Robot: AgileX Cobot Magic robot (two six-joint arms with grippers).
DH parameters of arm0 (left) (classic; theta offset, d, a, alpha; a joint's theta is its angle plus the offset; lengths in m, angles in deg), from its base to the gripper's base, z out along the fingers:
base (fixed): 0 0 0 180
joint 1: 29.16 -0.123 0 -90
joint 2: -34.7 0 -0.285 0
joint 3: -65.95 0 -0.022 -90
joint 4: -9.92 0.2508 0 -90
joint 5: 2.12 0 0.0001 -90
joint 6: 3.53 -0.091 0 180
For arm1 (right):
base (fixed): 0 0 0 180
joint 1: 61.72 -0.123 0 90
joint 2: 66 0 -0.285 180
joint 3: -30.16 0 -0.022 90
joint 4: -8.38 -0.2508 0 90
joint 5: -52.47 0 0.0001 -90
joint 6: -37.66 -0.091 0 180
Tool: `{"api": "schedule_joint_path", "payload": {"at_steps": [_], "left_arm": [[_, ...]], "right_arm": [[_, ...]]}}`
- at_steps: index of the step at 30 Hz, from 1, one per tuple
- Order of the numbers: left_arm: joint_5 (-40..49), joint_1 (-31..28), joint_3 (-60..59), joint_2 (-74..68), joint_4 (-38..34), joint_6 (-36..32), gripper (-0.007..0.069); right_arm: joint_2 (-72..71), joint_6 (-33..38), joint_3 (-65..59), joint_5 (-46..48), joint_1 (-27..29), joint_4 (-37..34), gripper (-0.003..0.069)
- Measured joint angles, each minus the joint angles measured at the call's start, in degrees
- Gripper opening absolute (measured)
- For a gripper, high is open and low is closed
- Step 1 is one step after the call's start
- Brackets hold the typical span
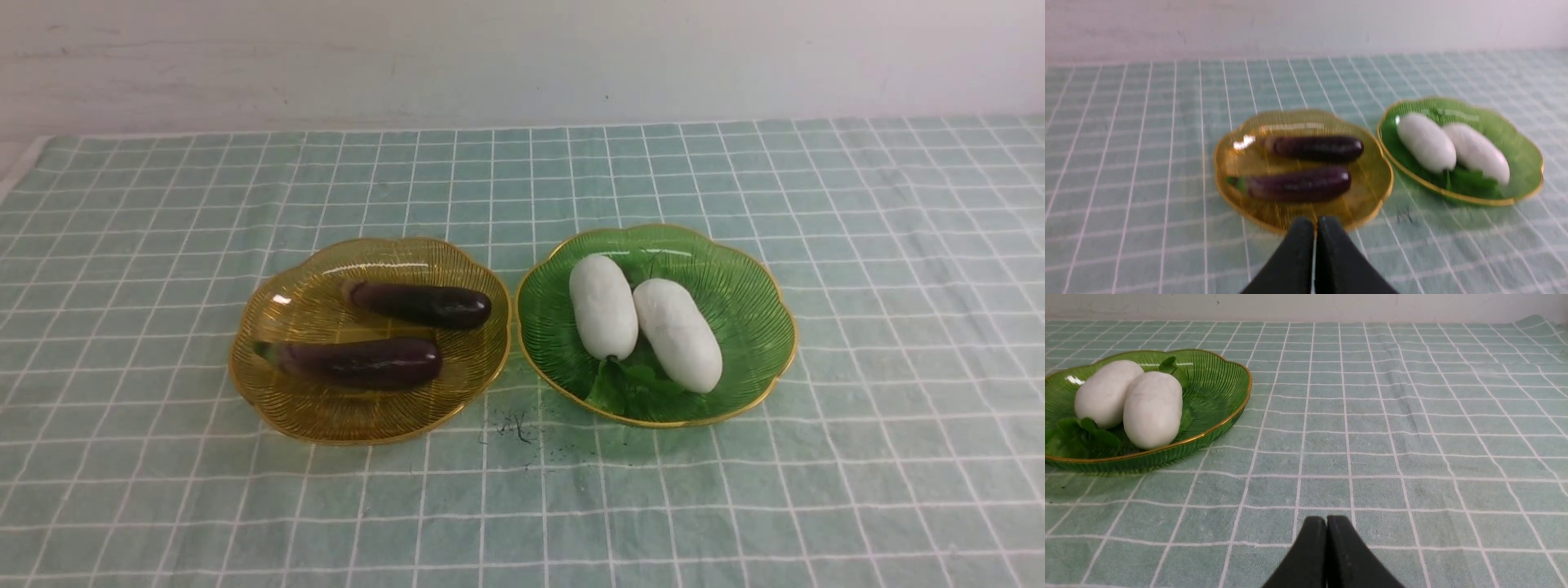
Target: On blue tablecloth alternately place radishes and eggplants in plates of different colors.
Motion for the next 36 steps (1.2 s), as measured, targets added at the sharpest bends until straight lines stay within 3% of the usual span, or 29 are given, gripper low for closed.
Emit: {"api": "schedule_joint_path", "payload": {"at_steps": [7,22,30,36], "left_arm": [[-13.42,0.0,-7.99,0.12,-0.05,0.0,-0.0008],[-12.79,0.0,-14.74,0.12,0.23,0.0,-0.0008],[-18.09,0.0,-25.8,6.14,7.51,1.86,-0.0008],[-19.77,0.0,-33.1,9.24,12.63,7.44,-0.0008]], "right_arm": [[0.0,0.0,0.0,0.0,0.0,0.0,-0.0015],[0.0,0.0,0.0,0.0,0.0,0.0,-0.0015],[0.0,0.0,0.0,0.0,0.0,0.0,-0.0015],[0.0,0.0,0.0,0.0,0.0,0.0,-0.0015]]}}
